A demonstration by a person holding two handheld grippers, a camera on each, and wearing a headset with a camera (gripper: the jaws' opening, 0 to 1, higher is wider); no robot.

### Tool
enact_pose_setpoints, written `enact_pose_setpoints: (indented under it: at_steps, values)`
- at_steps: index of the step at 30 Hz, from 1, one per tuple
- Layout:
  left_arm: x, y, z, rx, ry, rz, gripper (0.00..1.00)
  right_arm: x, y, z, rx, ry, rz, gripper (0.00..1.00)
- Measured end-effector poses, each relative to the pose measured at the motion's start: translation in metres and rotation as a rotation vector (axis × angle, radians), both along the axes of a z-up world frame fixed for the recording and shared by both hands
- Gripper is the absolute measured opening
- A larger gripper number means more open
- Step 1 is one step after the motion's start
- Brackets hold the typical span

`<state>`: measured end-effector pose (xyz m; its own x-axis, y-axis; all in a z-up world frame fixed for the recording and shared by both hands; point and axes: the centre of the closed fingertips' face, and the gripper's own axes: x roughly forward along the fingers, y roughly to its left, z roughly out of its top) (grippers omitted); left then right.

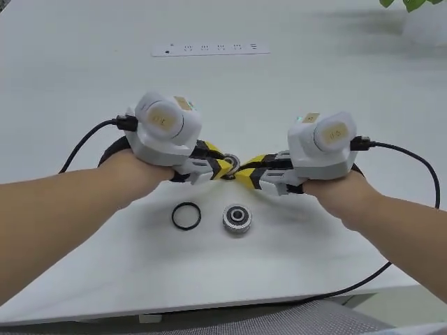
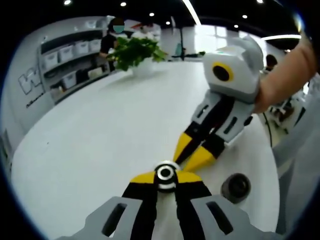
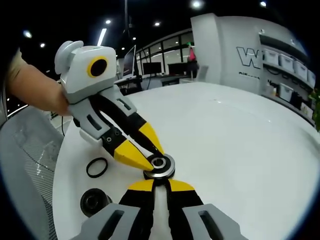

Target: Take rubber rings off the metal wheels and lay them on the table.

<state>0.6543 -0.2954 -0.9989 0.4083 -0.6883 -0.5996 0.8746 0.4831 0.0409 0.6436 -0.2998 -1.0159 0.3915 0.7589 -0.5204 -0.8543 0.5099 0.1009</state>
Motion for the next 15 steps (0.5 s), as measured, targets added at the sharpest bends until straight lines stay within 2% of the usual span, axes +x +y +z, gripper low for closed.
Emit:
enact_pose_setpoints:
  at_steps: [11, 15]
  values:
    - [0.0001, 0.0003, -0.0001, 0.011, -0.009, 0.005, 0.13, 0.0006, -0.0038, 0.0014, -0.019, -0.009, -0.033, 0.00]
    - [0.0000, 0.0005, -0.0001, 0.012, -0.010, 0.008, 0.13, 0.0002, -0.0042, 0.0033, -0.008, 0.003, -0.047, 0.00]
